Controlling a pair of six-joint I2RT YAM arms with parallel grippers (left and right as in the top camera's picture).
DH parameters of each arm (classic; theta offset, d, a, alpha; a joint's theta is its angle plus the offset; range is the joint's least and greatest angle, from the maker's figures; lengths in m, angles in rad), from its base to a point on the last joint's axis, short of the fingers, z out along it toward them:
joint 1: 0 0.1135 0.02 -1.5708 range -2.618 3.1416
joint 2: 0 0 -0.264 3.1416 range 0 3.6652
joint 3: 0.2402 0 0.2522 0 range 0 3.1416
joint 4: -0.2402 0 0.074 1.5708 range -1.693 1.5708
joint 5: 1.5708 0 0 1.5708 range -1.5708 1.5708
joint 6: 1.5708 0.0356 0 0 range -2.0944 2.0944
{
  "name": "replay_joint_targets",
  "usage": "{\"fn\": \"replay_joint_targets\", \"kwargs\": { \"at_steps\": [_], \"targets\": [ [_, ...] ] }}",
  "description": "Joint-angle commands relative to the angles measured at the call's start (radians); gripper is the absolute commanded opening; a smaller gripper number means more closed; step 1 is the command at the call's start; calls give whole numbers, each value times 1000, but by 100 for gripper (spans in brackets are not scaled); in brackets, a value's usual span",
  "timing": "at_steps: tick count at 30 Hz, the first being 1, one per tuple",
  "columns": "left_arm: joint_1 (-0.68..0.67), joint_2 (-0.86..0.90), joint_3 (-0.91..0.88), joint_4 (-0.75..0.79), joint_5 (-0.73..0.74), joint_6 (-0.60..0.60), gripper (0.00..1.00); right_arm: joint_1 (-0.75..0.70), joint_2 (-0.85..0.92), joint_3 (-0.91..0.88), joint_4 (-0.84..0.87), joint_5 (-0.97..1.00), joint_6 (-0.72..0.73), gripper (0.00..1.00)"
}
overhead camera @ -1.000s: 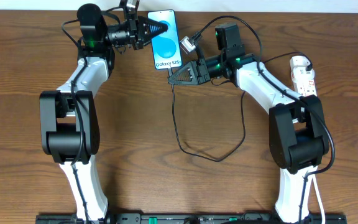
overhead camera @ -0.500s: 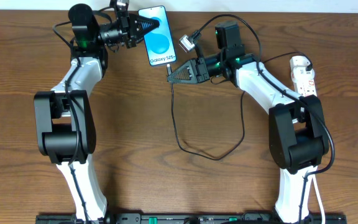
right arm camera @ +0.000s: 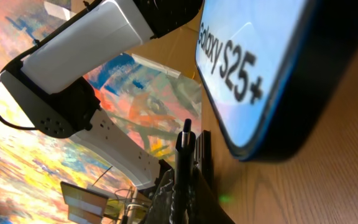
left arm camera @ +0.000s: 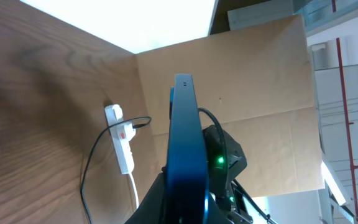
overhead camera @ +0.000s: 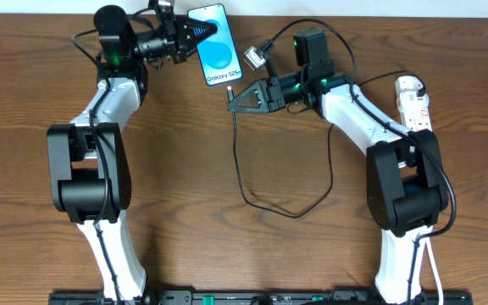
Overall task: Plug charger to phone and switch on socket
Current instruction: 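Align and push the connector into the phone's port with the right gripper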
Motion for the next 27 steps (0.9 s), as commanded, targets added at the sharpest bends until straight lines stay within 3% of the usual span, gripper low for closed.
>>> {"fn": "replay_joint_targets", "kwargs": {
  "at_steps": [1,8,27],
  "targets": [
    [-7,-36,6,35,-2,-39,8,5,2,6,4,-13,6,1],
    [-12,-36,6,61,55,-43,8,-3,6,6,27,-13,8,1],
    [-22,-37,6,61,39,-59,8,-4,12,6,31,-13,19,1]
  ]
}}
